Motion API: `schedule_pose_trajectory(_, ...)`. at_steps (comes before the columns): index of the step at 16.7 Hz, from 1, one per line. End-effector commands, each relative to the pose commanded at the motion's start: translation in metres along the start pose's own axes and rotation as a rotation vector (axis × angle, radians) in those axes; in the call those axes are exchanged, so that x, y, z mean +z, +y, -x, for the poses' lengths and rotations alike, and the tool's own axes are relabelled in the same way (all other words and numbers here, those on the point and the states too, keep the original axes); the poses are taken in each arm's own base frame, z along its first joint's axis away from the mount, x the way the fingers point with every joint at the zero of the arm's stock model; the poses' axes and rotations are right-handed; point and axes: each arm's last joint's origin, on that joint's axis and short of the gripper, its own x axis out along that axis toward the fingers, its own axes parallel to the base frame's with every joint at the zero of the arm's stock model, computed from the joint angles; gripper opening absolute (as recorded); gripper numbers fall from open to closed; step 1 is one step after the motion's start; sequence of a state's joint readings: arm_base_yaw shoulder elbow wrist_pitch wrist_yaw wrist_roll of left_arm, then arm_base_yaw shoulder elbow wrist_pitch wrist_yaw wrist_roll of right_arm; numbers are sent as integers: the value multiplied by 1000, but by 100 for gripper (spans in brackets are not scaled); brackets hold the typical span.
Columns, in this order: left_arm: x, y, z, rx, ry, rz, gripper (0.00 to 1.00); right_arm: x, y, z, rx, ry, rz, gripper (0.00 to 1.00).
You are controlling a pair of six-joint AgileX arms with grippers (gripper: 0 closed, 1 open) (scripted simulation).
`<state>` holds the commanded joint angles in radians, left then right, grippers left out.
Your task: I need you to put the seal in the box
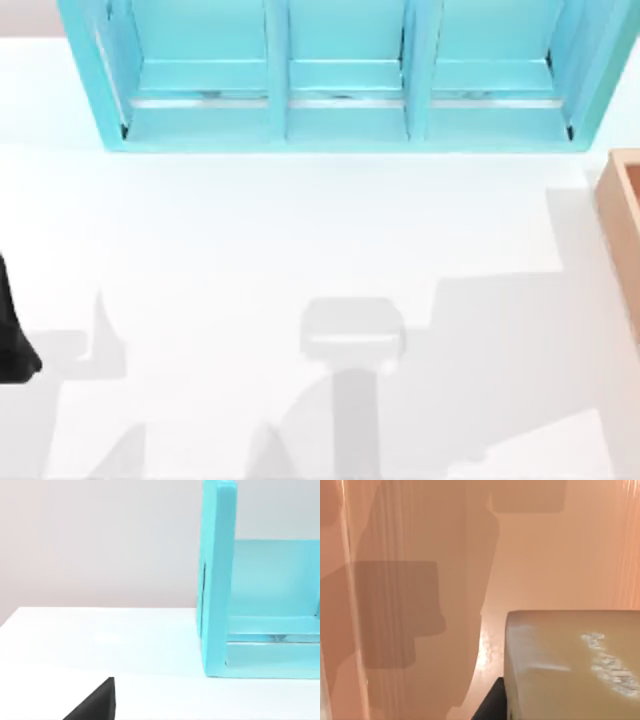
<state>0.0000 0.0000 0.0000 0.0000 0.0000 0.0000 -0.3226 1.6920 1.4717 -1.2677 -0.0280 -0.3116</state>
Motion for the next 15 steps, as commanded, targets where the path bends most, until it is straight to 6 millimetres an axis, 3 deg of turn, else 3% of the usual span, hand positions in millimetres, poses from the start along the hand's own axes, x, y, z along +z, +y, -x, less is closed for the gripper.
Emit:
schedule_pose_trajectory(8,0,0,0,0,0,0,100,-2,-1,-57,-3,-10,-4,0)
schedule_pose_trajectory(12,0,0,0,0,0,0,100,-2,-1,-59,-2,-7,-3,0)
schedule_pose_trajectory(15,0,0,0,0,0,0,100,-2,-1,-59,-2,-7,-3,23)
